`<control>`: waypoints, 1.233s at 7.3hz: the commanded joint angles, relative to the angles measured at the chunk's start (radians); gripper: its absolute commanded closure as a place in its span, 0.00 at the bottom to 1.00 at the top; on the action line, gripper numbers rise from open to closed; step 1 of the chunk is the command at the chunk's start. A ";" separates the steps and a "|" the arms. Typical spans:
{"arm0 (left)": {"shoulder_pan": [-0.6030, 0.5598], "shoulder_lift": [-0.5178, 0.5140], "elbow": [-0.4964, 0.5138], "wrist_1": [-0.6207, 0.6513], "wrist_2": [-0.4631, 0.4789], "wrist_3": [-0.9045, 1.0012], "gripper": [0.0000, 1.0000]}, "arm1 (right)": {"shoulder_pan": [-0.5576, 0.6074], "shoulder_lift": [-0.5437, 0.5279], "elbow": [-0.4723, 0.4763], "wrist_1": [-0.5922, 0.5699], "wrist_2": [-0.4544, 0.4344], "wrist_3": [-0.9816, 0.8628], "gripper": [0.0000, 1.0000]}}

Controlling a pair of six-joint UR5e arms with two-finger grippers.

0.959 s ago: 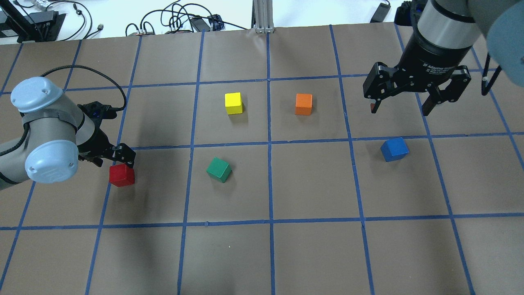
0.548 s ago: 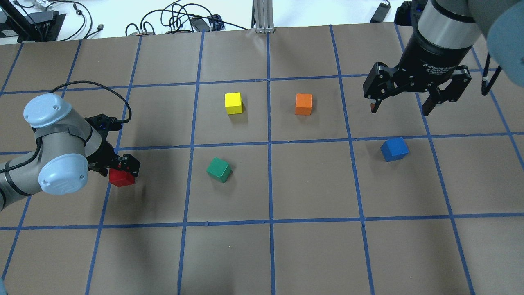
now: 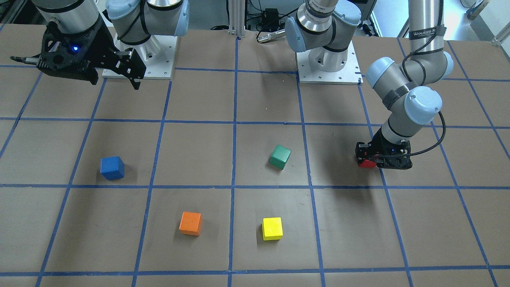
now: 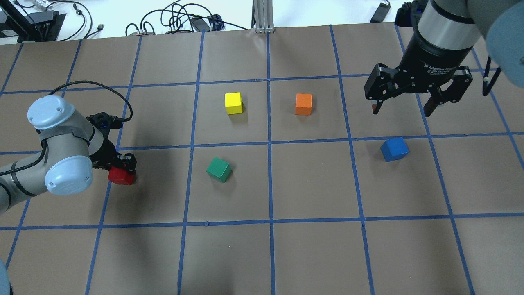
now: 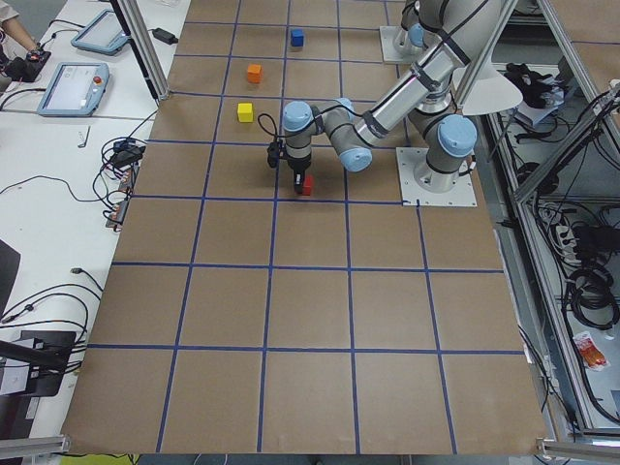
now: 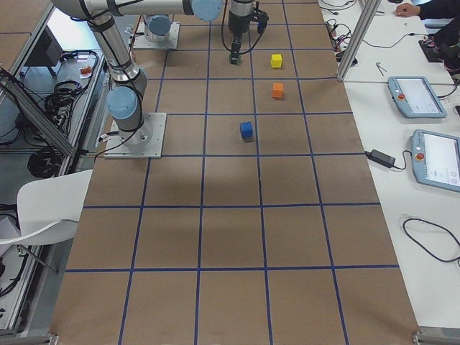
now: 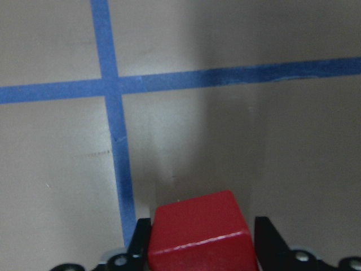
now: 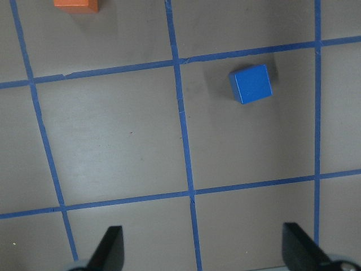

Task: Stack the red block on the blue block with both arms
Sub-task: 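Carry the red cube with the left gripper toward the table center and release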

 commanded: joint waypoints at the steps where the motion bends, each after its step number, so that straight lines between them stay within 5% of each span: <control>1: -0.040 0.014 0.043 -0.008 0.000 -0.012 0.86 | 0.000 0.000 0.001 0.000 -0.013 -0.001 0.00; 2: -0.099 -0.003 0.124 -0.046 0.003 -0.019 0.85 | 0.000 0.000 0.001 -0.001 -0.013 -0.001 0.00; 5: -0.381 -0.091 0.466 -0.355 -0.014 -0.431 0.85 | 0.000 0.002 0.000 -0.014 -0.014 -0.001 0.00; 7: -0.524 -0.194 0.571 -0.356 -0.112 -0.550 0.85 | -0.002 0.003 0.001 -0.015 -0.013 0.001 0.00; 9: -0.633 -0.232 0.612 -0.347 -0.106 -0.604 0.85 | -0.008 0.005 0.000 -0.018 -0.014 -0.001 0.00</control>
